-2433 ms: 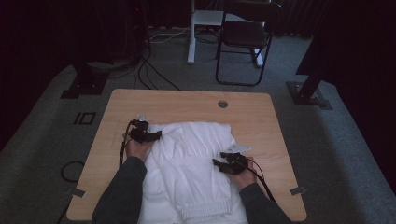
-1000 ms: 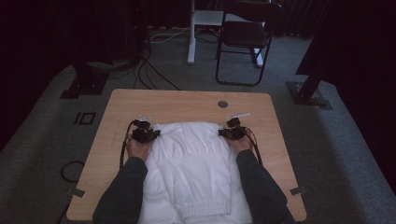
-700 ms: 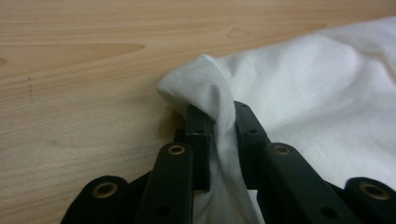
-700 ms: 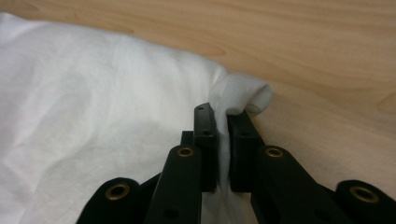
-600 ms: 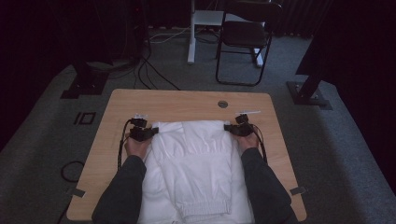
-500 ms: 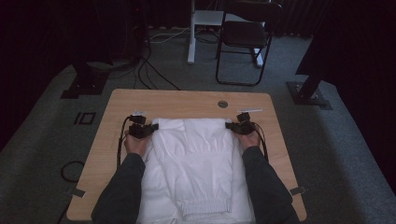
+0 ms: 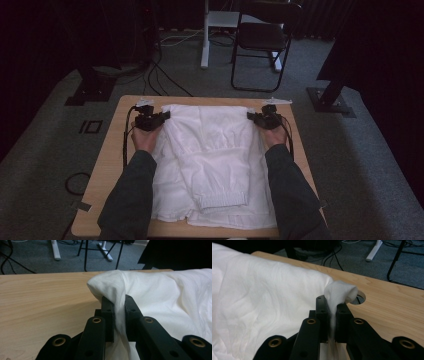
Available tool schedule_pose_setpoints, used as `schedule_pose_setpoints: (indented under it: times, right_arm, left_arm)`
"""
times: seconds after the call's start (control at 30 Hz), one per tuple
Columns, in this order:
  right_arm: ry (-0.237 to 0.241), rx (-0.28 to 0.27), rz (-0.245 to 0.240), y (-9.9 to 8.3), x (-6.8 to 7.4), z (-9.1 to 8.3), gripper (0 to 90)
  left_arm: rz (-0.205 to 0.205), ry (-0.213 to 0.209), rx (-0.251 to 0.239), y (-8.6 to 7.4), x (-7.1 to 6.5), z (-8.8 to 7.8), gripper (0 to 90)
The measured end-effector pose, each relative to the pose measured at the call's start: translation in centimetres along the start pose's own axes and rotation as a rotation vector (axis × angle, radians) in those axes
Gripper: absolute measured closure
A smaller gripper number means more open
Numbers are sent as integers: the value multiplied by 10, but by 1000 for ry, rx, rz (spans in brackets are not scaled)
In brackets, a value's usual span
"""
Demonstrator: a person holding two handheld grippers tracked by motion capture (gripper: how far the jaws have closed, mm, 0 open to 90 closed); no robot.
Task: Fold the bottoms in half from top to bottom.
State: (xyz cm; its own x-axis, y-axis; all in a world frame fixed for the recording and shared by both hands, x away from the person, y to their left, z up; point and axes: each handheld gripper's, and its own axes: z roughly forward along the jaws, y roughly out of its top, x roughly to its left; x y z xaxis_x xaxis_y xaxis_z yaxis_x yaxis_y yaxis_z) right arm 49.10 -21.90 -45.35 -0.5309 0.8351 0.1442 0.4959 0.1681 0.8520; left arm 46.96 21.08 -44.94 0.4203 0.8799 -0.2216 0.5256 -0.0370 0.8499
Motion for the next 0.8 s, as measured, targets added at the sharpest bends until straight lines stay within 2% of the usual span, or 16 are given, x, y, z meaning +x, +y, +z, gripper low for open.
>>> schedule_pose_setpoints:
  times: [0.03, 0.13, 0.2, 0.33, 0.53, 0.6, 0.67, 0.8]
  right_arm:
    - [3, 1, 0, -2, 0, -1, 842]
    - [14, -11, -1, -7, 1, -3, 841]
    - [27, -18, -5, -11, 3, -8, 841]
    - [59, -49, -8, -19, 6, -22, 840]
    - [88, -74, -45, -37, 18, -49, 839]
    - [96, -80, -49, -42, 20, -54, 838]
    - [108, -79, -58, -54, 26, -63, 837]
    - [115, -59, -82, -71, 34, -73, 838]
  left_arm:
    - [11, 1, 7, -3, -1, -2, 823]
    - [9, -10, -2, -6, -2, -4, 823]
    - [10, -32, -17, -12, -3, -13, 823]
    - [29, -61, -44, -20, -9, -28, 823]
    - [61, -103, -70, -39, -20, -53, 822]
    - [63, -108, -71, -42, -20, -55, 821]
    - [66, -129, -73, -56, -24, -67, 821]
    - [78, -142, -47, -79, -28, -77, 822]
